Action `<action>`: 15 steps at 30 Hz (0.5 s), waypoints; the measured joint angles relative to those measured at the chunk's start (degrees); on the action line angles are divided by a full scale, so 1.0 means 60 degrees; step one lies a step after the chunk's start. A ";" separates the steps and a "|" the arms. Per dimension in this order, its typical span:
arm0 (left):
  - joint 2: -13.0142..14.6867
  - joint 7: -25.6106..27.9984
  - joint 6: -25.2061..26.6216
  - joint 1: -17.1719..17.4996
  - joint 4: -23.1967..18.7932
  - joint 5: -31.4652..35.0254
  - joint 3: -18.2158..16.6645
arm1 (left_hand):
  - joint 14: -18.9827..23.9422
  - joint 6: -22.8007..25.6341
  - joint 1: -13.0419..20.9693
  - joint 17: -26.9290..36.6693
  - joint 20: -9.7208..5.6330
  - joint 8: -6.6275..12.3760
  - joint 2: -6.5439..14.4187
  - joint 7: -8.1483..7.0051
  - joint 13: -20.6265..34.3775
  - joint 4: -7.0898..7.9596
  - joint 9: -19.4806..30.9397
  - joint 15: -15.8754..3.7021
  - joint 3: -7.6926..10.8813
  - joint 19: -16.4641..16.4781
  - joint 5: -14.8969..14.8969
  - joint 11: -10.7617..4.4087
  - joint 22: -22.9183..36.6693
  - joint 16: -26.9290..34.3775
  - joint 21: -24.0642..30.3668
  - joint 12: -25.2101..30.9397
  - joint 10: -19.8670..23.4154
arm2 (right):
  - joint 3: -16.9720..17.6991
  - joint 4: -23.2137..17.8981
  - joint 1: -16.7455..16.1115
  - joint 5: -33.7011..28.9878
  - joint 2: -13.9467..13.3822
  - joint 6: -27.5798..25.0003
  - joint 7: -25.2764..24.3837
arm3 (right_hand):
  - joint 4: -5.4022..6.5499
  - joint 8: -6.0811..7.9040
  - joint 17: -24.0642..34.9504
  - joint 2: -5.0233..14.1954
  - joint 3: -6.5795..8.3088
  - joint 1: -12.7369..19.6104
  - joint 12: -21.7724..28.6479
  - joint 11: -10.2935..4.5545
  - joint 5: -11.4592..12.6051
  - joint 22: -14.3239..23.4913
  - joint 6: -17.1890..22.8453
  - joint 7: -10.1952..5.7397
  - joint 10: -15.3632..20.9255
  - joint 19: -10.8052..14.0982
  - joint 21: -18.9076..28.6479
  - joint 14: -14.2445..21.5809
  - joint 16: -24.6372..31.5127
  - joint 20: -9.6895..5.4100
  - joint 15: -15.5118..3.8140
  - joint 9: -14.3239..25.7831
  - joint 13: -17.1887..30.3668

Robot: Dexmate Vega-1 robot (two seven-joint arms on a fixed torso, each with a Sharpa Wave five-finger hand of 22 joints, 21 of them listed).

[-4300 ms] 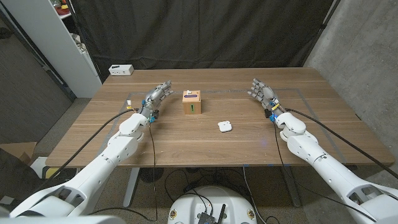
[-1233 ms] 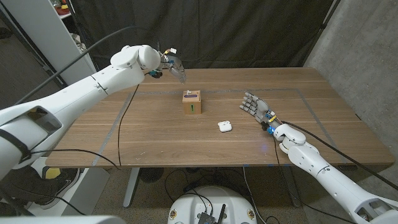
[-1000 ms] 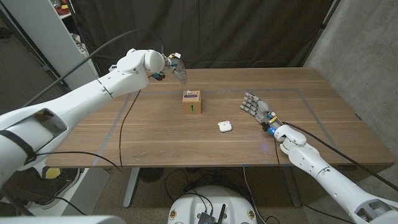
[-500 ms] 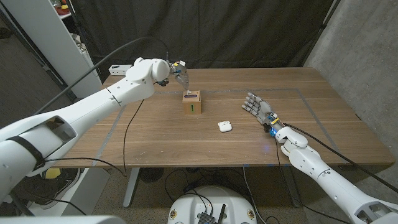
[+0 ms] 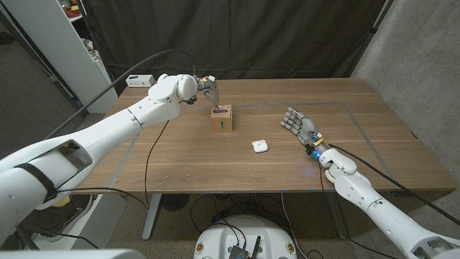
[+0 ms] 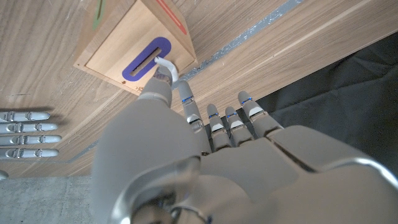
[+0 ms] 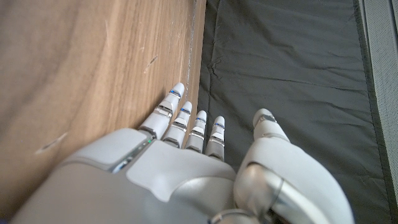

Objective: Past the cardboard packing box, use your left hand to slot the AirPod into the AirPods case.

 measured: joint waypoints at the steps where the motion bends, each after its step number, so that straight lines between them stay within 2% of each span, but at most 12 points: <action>1: 0.0000 0.0021 -0.0006 0.0000 0.0000 0.0005 0.0000 | 0.0000 0.0000 0.0003 0.0000 0.0031 0.0000 0.0003 0.0000 0.0000 0.0000 0.0029 0.0000 0.0000 0.0031 0.0000 0.0000 0.0000 0.0000 0.0000 0.0000 0.0000 | 0.0006 -0.0012 -0.0016 0.0000 -0.0001 0.0000 0.0000 | 0.0000 0.0000 0.0000 0.0000 0.0000 0.0000 0.0000 0.0000 0.0000 0.0000 0.0014 0.0014 0.0000 0.0000 0.0000 0.0000 0.0000 0.0000 0.0000 0.0000 0.0000; 2: -0.0115 0.0030 -0.0016 0.0132 0.0146 0.0006 -0.0032 | 0.0000 0.0000 0.0049 0.0000 0.0031 0.0000 0.0049 0.0000 0.0000 0.0000 0.0062 0.0000 0.0000 0.0031 0.0000 0.0032 0.0000 0.0000 0.0000 0.0000 0.0032 | 0.0008 -0.0015 -0.0022 0.0013 -0.0002 0.0060 -0.0069 | 0.0000 0.0000 0.0000 0.0000 0.0000 0.0000 0.0000 0.0000 0.0000 0.0000 0.0014 0.0014 0.0000 0.0000 0.0000 0.0000 0.0000 0.0000 0.0000 0.0000 0.0000; 10: -0.0200 0.0098 -0.0074 0.0175 0.0241 0.0016 -0.0033 | 0.0103 0.0168 0.0137 0.0001 0.0065 0.0084 0.0138 0.0070 0.0001 0.0000 0.0258 0.0000 -0.0081 0.0065 0.0000 0.0035 0.0044 0.0000 0.0036 0.0015 0.0073 | 0.0031 -0.0075 -0.0117 0.0040 -0.0018 0.0101 -0.0104 | 0.0000 0.0000 -0.0001 0.0000 0.0000 -0.0075 0.0000 0.0000 0.0000 0.0000 0.0014 0.0014 0.0000 -0.0001 0.0000 -0.0003 -0.0001 0.0000 0.0003 0.0000 -0.0001; 15: -0.0243 0.0190 -0.0099 0.0199 0.0274 0.0049 -0.0029 | 0.0187 0.0360 0.0149 0.0001 0.0092 0.0196 0.0228 0.0029 0.0001 0.0000 0.0309 -0.0017 -0.0081 0.0142 0.0000 0.0012 0.0044 0.0000 0.0036 0.0074 0.0174 | 0.0064 -0.0124 -0.0214 0.0048 -0.0038 0.0151 -0.0116 | 0.0000 0.0000 -0.0001 0.0000 0.0000 -0.0075 0.0000 0.0000 0.0000 0.0000 0.0014 0.0014 0.0000 -0.0001 0.0000 0.0026 -0.0006 0.0000 -0.0026 0.0000 -0.0001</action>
